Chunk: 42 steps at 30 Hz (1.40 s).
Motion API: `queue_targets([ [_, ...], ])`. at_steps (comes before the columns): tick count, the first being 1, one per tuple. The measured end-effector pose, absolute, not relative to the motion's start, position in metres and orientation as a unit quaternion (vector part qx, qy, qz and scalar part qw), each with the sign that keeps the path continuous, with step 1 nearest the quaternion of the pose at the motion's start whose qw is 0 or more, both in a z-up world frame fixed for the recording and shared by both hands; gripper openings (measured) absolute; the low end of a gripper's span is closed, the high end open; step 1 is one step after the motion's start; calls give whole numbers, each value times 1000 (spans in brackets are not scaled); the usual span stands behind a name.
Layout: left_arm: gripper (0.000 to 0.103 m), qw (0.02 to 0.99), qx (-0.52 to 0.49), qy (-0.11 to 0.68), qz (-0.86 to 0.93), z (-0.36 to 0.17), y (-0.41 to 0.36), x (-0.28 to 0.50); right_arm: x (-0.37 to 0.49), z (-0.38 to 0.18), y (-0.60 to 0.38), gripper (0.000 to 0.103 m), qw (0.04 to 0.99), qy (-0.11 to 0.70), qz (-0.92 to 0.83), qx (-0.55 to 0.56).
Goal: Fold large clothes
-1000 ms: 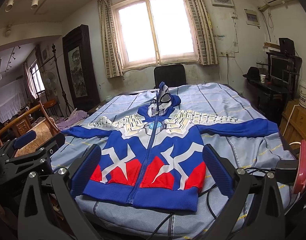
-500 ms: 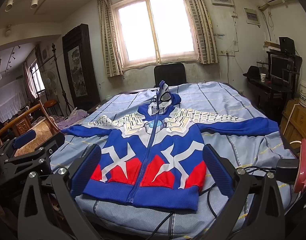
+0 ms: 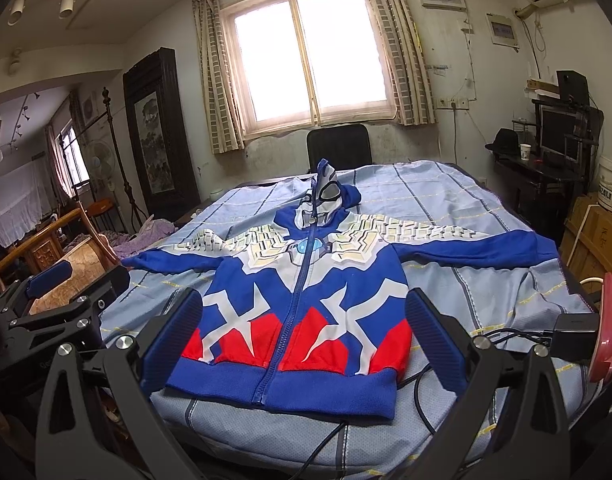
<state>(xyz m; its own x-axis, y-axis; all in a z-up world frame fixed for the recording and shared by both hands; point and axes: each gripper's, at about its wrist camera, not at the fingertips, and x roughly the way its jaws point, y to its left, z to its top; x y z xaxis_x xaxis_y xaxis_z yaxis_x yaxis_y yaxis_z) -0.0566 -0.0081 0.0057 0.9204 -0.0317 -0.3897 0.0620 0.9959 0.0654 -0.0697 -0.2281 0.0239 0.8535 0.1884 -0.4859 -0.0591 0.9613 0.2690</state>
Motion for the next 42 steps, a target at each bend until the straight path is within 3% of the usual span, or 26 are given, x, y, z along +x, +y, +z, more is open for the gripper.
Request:
queue_targets([
  [16, 100, 973, 28, 227, -32, -10, -2, -46, -69, 11, -229, 99, 951, 272, 69, 130],
  [30, 99, 922, 18, 386, -12, -105, 35, 42, -32, -85, -304, 99, 892, 379, 34, 244],
  [35, 99, 905, 40, 422, 4, -133, 38, 67, -13, -102, -301, 98, 886, 405, 38, 225],
  [37, 99, 904, 51, 425, 9, -133, 40, 76, -4, -97, -306, 92, 885, 401, 50, 231],
  [42, 99, 908, 32, 417, -15, -98, 40, 120, 36, -68, -362, 92, 885, 361, 18, 292],
])
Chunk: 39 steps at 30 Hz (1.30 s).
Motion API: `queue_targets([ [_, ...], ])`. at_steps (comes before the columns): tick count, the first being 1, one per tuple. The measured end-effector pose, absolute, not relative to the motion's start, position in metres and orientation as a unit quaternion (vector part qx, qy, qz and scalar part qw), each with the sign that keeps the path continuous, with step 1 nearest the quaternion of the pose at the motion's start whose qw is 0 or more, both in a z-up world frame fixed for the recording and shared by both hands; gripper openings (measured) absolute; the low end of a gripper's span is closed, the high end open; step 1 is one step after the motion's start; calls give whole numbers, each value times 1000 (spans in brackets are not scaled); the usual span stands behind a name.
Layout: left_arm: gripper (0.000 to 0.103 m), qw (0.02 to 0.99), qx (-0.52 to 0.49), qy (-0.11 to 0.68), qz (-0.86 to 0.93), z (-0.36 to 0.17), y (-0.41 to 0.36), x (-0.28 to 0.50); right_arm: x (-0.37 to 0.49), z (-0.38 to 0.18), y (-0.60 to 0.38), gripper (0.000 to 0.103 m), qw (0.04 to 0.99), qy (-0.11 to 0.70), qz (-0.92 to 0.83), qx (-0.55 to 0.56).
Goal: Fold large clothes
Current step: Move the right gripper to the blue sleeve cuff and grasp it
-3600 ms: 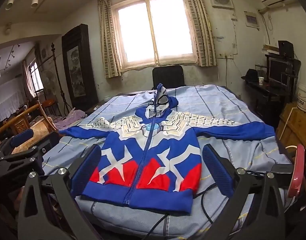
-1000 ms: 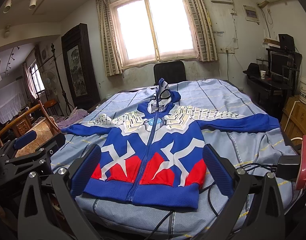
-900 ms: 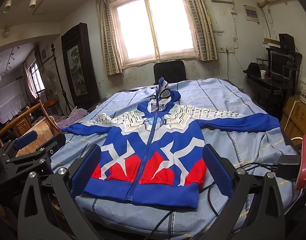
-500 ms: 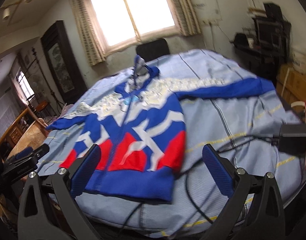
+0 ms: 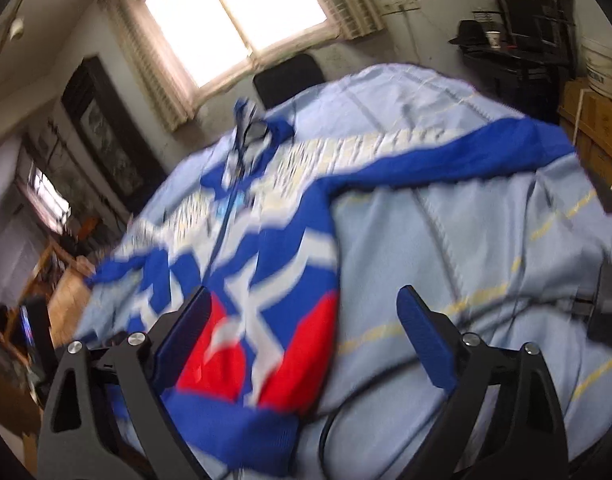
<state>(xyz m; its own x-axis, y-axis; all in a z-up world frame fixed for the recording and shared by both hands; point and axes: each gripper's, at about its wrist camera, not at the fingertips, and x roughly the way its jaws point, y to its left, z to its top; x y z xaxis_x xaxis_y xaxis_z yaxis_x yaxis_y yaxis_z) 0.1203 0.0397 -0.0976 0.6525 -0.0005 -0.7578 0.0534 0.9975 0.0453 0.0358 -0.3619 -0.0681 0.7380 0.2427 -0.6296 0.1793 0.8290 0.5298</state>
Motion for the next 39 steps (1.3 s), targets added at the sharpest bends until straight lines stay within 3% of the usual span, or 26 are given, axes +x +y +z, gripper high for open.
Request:
queue_targets([
  [8, 100, 900, 59, 425, -78, -76, -20, 195, 95, -98, -470, 90, 838, 359, -123, 391],
  [16, 100, 865, 90, 483, -99, -132, -52, 248, 102, -145, -510, 63, 787, 369, -156, 469],
  [34, 100, 891, 60, 446, -63, -126, -6, 270, 102, -161, -535, 60, 730, 249, -308, 558],
  [35, 100, 890, 51, 450, -50, -127, 1, 274, 102, -162, -536, 59, 733, 249, -309, 553],
  [39, 99, 881, 20, 472, -20, -132, 20, 288, 99, -168, -545, 24, 730, 257, -325, 543],
])
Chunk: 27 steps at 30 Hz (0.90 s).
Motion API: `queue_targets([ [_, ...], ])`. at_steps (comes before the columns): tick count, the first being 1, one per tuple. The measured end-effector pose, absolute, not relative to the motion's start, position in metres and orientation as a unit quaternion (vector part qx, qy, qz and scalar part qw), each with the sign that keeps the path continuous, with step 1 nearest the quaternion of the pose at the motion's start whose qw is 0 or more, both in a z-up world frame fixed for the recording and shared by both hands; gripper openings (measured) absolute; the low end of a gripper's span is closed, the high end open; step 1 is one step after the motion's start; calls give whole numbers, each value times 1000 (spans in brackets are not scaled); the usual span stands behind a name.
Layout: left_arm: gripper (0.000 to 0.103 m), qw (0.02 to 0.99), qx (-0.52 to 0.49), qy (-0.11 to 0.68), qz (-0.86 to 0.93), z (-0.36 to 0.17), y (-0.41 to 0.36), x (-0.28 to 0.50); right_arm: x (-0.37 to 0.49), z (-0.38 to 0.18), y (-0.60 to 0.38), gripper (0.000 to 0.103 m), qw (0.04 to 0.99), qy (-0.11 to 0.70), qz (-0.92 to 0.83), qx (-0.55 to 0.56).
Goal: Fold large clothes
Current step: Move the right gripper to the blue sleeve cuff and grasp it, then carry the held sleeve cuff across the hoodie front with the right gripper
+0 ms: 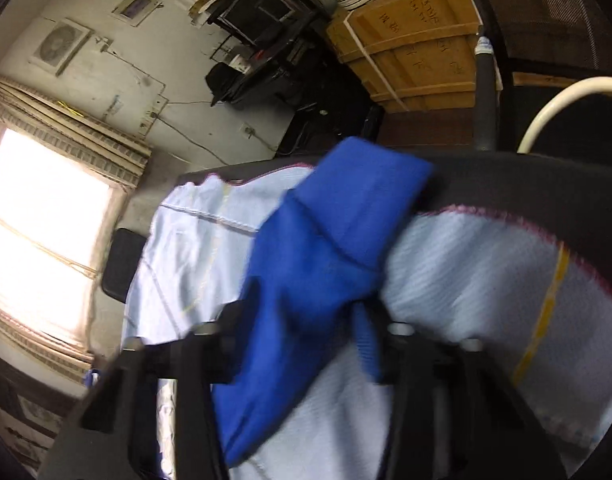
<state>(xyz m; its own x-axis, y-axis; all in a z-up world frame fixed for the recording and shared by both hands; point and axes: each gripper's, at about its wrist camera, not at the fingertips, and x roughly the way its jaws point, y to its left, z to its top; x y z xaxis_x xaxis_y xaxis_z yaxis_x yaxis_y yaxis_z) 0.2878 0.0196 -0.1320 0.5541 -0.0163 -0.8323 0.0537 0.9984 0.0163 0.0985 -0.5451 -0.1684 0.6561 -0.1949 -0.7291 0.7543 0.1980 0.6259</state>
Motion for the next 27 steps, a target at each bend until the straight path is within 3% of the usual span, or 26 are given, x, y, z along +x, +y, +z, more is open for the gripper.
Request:
queue_targets([
  [5, 100, 882, -3, 471, -5, -129, 35, 291, 100, -165, -547, 8, 740, 254, -298, 546],
  [17, 99, 877, -78, 475, 4, -120, 72, 294, 169, -74, -442, 6, 874, 284, -163, 360],
  [27, 100, 880, -70, 470, -11, -115, 68, 288, 215, -65, -321, 6, 893, 354, -38, 275],
])
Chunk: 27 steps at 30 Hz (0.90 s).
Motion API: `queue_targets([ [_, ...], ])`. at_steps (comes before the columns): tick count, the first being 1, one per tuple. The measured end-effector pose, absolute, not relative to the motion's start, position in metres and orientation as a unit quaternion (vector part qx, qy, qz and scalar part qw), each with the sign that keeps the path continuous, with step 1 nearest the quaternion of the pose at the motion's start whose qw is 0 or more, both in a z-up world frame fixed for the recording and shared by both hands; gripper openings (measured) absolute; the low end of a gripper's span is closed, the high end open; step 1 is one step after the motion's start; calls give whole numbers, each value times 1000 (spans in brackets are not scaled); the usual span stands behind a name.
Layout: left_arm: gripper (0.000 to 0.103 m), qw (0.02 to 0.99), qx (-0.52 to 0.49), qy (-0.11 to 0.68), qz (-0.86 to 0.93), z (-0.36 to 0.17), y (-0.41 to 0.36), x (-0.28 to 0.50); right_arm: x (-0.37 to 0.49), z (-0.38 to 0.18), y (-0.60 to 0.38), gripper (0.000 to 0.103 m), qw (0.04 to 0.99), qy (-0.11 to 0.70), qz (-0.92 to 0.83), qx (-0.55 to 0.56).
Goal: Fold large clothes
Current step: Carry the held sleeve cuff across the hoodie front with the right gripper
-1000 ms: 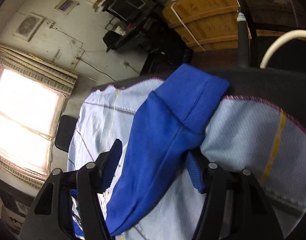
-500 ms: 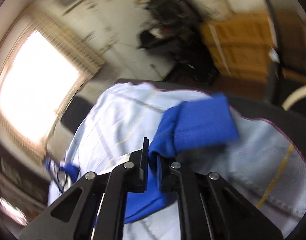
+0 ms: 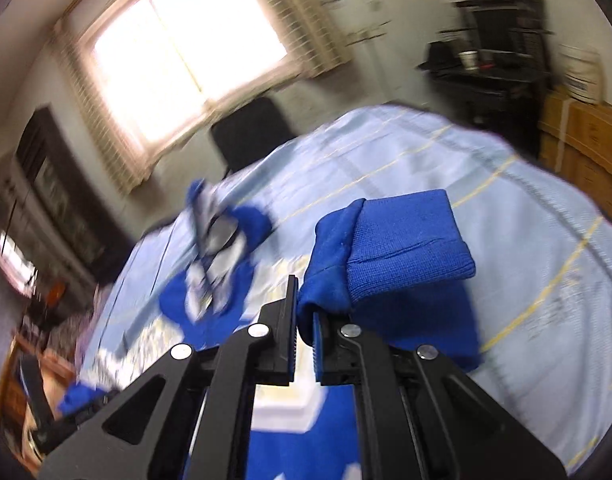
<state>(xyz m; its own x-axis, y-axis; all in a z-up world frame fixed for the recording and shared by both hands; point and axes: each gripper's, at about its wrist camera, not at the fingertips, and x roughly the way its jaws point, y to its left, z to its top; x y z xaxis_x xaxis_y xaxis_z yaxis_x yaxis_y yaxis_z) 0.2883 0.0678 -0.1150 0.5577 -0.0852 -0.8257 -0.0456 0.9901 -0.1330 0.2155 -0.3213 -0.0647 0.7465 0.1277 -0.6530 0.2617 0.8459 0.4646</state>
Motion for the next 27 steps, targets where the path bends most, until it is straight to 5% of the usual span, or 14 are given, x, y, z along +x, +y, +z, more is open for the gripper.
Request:
queue_targets([
  [8, 99, 881, -41, 471, -14, -119, 57, 287, 238, -125, -250, 12, 838, 498, 52, 215],
  [15, 100, 892, 12, 452, -26, -117, 35, 279, 204, -104, -271, 44, 829, 486, 112, 252],
  [22, 100, 889, 47, 443, -105, -109, -11, 252, 179, -68, -352, 46, 872, 382, 19, 305],
  [27, 100, 876, 145, 430, -163, -96, -96, 228, 188, -89, -392, 34, 857, 366, -7, 364],
])
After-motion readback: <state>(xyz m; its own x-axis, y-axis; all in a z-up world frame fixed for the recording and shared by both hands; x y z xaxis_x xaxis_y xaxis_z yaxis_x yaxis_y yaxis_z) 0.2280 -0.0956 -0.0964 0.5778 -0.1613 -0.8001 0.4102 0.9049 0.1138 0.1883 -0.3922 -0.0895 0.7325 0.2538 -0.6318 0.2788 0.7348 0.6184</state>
